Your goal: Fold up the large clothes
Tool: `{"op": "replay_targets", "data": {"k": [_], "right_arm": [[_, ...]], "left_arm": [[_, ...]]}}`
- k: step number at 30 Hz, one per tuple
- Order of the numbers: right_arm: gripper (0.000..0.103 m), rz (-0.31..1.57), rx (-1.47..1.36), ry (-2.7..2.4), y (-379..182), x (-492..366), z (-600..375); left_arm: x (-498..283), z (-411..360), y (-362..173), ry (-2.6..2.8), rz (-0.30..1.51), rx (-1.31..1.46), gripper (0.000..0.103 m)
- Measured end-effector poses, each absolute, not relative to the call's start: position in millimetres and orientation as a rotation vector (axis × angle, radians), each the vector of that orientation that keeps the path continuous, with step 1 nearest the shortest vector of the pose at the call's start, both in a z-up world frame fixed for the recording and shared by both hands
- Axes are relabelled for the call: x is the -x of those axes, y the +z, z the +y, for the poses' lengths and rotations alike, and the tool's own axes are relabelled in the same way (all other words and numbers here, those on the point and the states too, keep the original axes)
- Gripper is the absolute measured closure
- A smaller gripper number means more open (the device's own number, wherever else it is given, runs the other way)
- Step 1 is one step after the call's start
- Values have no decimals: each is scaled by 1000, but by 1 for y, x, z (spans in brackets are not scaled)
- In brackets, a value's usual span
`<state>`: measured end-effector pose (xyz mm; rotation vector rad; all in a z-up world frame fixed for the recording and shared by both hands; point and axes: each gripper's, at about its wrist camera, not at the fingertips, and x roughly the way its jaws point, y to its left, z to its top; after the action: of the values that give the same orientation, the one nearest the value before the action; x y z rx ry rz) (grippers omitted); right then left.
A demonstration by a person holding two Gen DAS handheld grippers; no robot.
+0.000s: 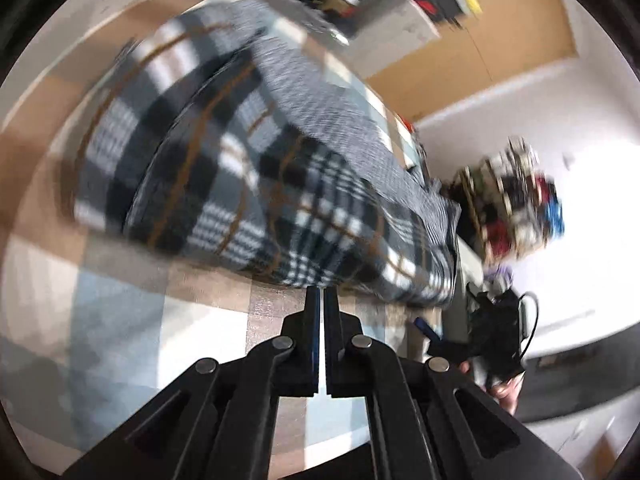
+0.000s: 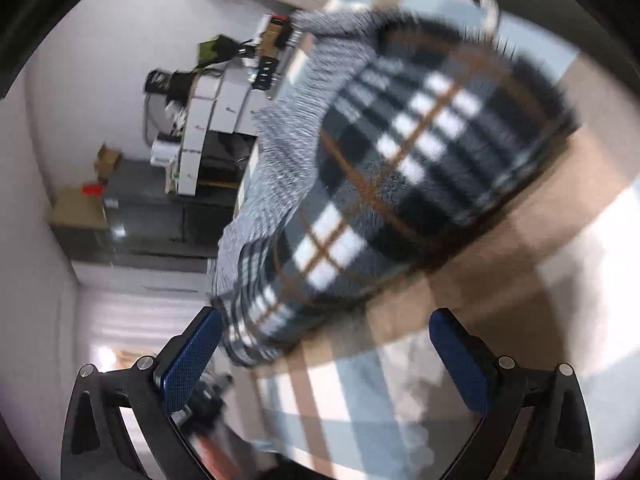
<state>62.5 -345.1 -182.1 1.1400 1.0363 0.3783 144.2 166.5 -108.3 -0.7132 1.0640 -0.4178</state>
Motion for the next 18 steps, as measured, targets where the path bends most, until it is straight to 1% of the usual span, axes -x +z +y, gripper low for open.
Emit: {"op": "replay_targets", "data": {"k": [3,6,9,13,14,15,16,17,18], "right_arm": [[0,1027,-1172,299,-189,-77,-343],[0,941,-1137,186,-183,-84,-353],[0,906,-1154,146,-185,-95,-360],[1,859,-1088,120,-181,-103,-359],[13,859,-1038,95,-180,-105,-358],[44,863,-986,66,-182,-105,-357],[50,847,-968,71,-184,-102,-359],[53,813,-987,95,-189,-99,-362],[57,803,-1005,98,-193,-92,-364]], "left_arm": [[-141,172,-125,-388,1066,795,103],[-155,181,-137,-371,1022,835,103],[-171,187,-146,-379,1046,869,103],[-186,191,-155,-393,1064,900,103],[-187,195,-158,-404,1064,943,103],[-188,197,-161,-418,1067,981,103],[-188,201,-163,-426,1069,1015,103],[-189,201,-164,-426,1067,1037,103],[-190,202,-163,-430,1063,1049,103]]}}
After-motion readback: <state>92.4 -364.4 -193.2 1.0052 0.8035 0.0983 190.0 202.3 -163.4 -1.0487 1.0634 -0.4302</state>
